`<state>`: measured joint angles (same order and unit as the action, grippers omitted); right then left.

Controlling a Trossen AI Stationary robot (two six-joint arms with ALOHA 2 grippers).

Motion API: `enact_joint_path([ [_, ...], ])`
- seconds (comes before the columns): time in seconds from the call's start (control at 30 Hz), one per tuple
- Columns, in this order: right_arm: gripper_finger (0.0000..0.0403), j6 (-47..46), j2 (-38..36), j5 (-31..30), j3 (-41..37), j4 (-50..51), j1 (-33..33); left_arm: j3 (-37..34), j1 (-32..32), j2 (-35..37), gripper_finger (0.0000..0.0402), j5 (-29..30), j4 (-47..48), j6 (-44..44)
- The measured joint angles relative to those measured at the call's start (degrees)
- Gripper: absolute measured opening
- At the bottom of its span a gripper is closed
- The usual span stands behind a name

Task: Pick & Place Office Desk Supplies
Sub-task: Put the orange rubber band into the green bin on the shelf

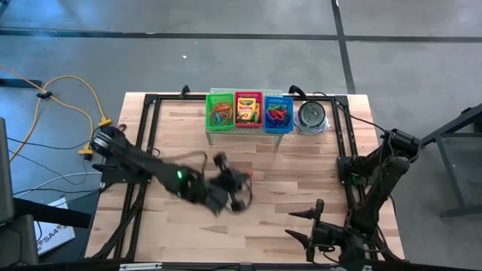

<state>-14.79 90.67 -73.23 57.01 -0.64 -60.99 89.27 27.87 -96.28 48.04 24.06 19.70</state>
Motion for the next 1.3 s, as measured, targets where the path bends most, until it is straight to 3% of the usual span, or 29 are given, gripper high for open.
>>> enact_joint_path([
  [0.13,0.0241,-0.44,0.02,2.53,0.0,-0.02,1.03,0.0,-6.31,6.21,0.0,0.43,10.23,1.04],
  [0.3,0.0241,-3.13,0.02,6.83,0.0,0.34,2.54,0.0,-18.82,12.45,0.0,-1.04,26.26,11.4],
  [0.47,0.0241,-5.14,0.07,7.79,0.0,0.85,3.77,0.04,-31.85,13.15,0.0,-13.74,32.14,12.21],
  [0.67,0.0241,-9.38,0.07,13.3,0.0,0.88,5.23,0.0,-42.84,11.9,0.0,-21.55,33.12,12.22],
  [0.9,0.0241,-12.22,0.07,17.73,0.0,0.85,5.64,0.03,-45.04,11.64,0.0001,-27.43,33.54,14.55],
  [1.3,0.0241,-12.2,0.07,18.01,0.0,0.87,5.66,0.04,-44.85,10.83,0.0001,-27.99,34.02,13.75],
])
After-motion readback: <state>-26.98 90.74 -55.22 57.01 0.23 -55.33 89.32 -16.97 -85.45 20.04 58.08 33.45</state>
